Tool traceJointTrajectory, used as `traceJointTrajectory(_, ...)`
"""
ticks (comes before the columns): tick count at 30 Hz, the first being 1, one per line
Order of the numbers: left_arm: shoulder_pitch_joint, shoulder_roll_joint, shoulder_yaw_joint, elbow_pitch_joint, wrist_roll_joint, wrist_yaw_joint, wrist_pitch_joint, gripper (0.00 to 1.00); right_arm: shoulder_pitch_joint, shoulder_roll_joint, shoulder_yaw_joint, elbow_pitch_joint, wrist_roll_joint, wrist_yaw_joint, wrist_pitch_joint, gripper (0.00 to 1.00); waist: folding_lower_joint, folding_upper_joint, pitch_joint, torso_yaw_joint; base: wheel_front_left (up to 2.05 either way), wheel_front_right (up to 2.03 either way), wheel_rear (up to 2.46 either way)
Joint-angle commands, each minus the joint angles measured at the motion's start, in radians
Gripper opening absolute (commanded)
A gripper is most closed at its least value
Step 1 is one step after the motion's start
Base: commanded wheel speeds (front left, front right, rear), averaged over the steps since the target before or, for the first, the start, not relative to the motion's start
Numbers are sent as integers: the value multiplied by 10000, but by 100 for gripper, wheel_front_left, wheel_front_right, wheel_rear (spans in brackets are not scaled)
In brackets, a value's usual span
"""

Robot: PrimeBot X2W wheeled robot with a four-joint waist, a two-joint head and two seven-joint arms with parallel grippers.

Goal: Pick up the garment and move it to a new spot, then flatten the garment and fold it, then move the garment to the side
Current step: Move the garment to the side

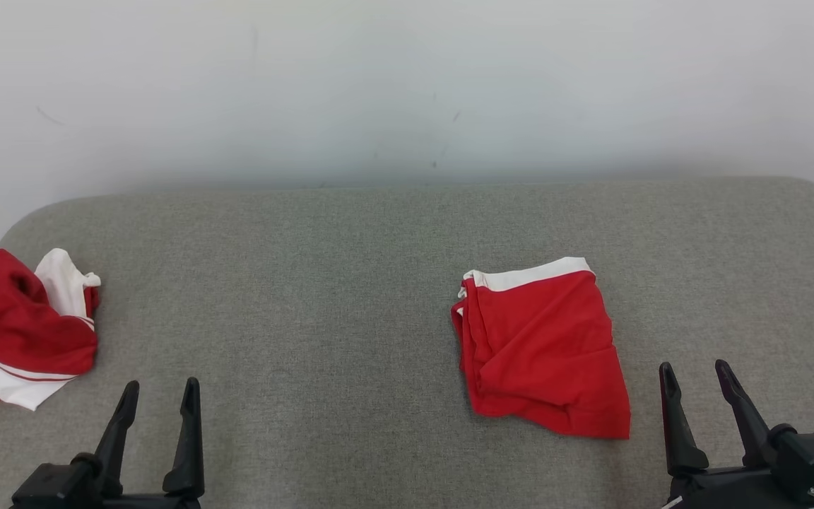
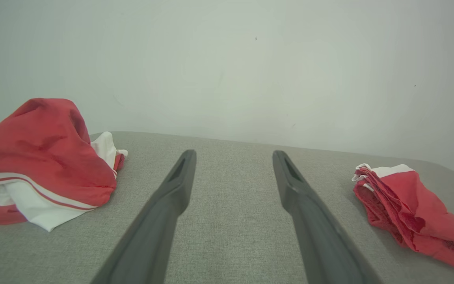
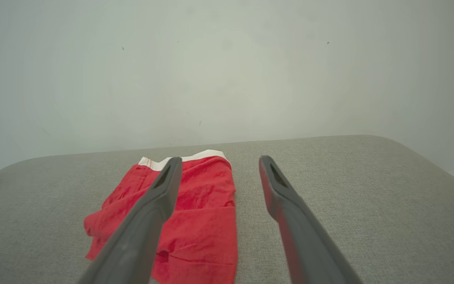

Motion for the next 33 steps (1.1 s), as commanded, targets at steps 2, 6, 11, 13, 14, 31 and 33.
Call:
traceJointTrajectory(2, 119, 71, -14, -58, -102, 14, 67, 100, 91, 35, -15, 22, 28, -18, -19, 100, 1, 0, 22, -5, 0, 0, 0)
traceJointTrajectory(6, 93, 83, -50, -91, -122, 65, 120, 100, 27, 33, -37, 57, 4, -18, -12, 100, 1, 0, 55, 0, 0, 0, 0)
traceJointTrajectory(11, -11, 100, -109, -124, -111, 109, 176, 100, -369, -252, 43, 232, 52, -18, -35, 100, 1, 0, 149, 65, 0, 0, 0)
traceJointTrajectory(13, -87, 116, -118, -126, -103, 142, 168, 100, -635, -411, 135, 349, 55, -18, -25, 100, 1, 0, 218, 109, 0, 0, 0)
traceJointTrajectory(14, -116, 118, -135, -127, -97, 153, 157, 100, -800, -503, 169, 422, 68, -18, -10, 100, 1, 0, 268, 143, 0, 0, 0)
traceJointTrajectory(31, -931, 11, -458, 378, -30, 251, -357, 100, -4064, -1675, 783, 3912, 221, -19, 710, 100, 1, 0, 1483, 961, 0, 0, 0)
traceJointTrajectory(33, -1064, -17, -528, 487, -43, 247, -456, 100, -4512, -1760, 923, 4793, 288, -19, 745, 100, 1, 0, 1681, 1050, 0, 0, 0)
